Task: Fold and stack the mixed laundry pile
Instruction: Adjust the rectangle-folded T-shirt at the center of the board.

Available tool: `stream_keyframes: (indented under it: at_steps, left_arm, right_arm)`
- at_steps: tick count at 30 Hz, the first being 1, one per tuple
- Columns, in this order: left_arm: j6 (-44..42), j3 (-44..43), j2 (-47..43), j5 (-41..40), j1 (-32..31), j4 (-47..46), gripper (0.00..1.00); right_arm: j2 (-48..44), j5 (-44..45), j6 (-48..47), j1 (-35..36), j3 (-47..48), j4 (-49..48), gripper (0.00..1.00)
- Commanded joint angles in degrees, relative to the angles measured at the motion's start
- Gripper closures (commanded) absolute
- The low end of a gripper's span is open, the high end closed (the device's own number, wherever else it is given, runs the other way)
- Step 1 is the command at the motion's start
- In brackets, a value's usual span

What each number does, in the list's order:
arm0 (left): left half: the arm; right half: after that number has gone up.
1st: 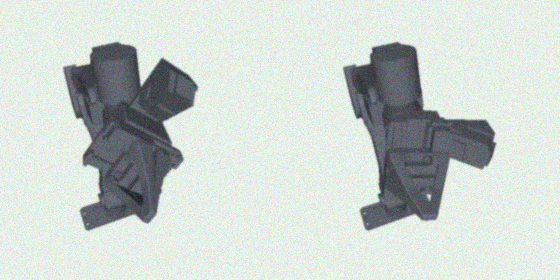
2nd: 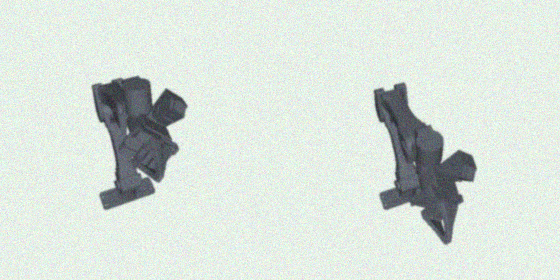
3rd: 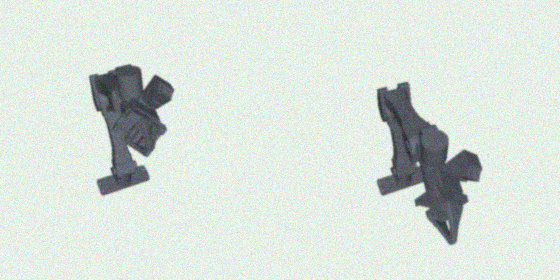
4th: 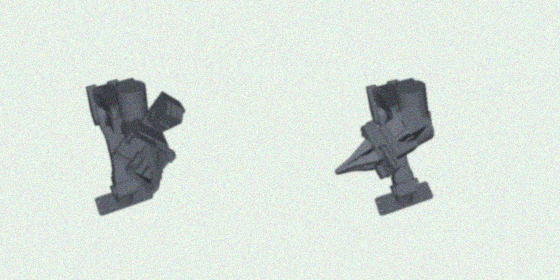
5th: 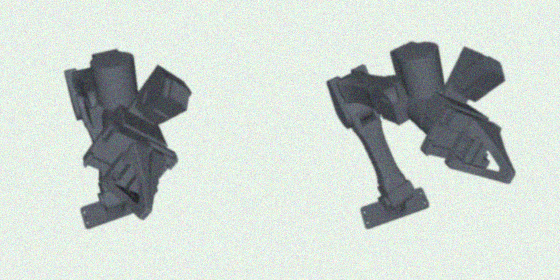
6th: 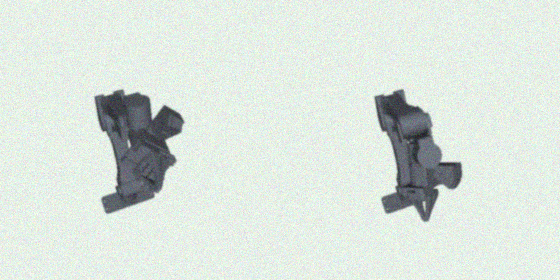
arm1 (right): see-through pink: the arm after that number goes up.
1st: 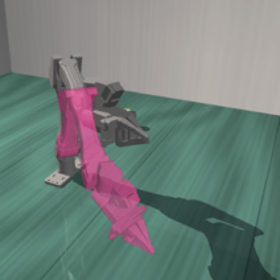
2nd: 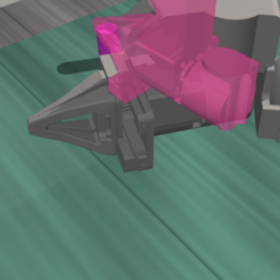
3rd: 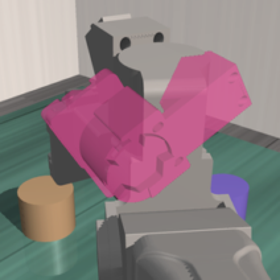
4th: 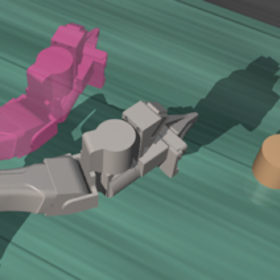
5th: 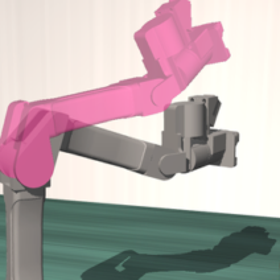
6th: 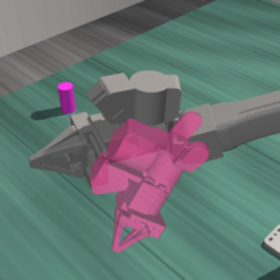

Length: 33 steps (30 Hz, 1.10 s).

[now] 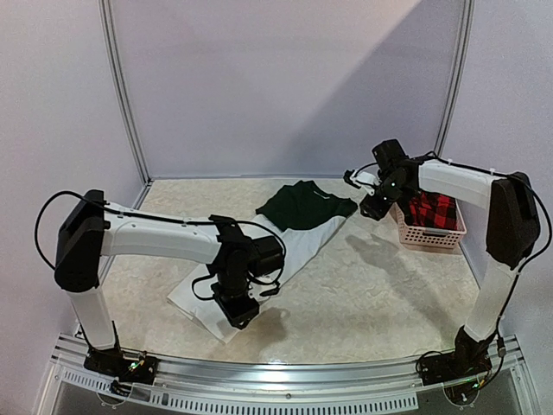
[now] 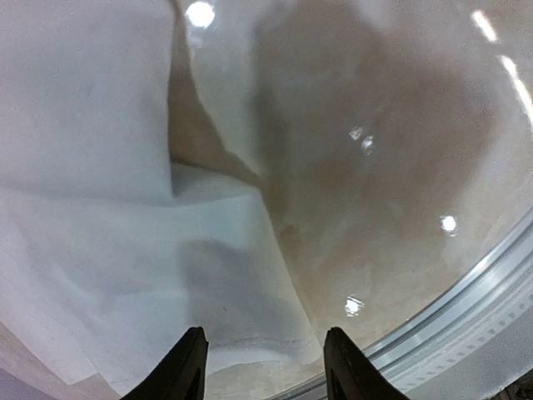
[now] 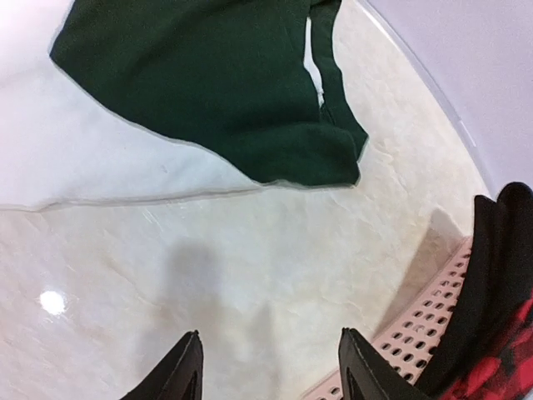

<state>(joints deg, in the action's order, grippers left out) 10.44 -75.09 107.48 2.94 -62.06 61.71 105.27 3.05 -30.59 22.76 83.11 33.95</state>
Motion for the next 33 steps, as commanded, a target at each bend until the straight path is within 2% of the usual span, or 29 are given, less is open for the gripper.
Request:
stream_keyframes:
  at_steps: [1, 4, 9, 14, 18, 20, 23, 29, 33]
  left_arm:
    - [6.6, 2.6, 0.0, -2.6, 0.1, -3.9, 0.52]
    - [6.8, 3.5, 1.0, -2.7, -0.7, -4.9, 0.59]
    - [5.2, 3.9, 4.5, -2.7, -2.5, -5.2, 0.79]
    - [4.6, 3.1, 5.7, -1.1, -3.9, -6.8, 1.0]
    - [3.7, 1.4, 6.2, 0.7, -5.2, -6.6, 1.0]
    - [3.2, 0.2, 6.5, 1.1, -6.1, -6.0, 1.0]
    - [2.6, -1.9, 7.4, 2.4, -7.3, -5.0, 1.0]
    - [1.2, -7.5, 10.5, 4.9, -8.9, -3.1, 1.0]
    - [-0.4, -14.0, 14.4, 7.9, -9.5, -1.7, 1.0]
  right_arm:
    - [6.3, -14.0, 15.4, -2.4, 8.8, 6.5, 0.44]
    - [12.4, -21.9, 22.8, -3.6, 14.5, 9.1, 0.43]
    - [21.9, -23.6, 30.0, -3.7, 21.3, 11.6, 0.41]
    - [28.2, -24.9, 35.9, -3.9, 25.5, 12.1, 0.35]
    - [31.6, -24.5, 39.6, -4.3, 28.4, 11.5, 0.36]
    - [33.5, -25.7, 41.9, -4.7, 29.5, 10.5, 0.39]
    - [36.1, -26.1, 43.6, -4.8, 32.7, 10.1, 0.5]
    - [43.7, -27.1, 43.7, -4.9, 43.4, 10.6, 0.82]
    - [46.8, -28.9, 42.3, -4.9, 49.3, 8.4, 0.88]
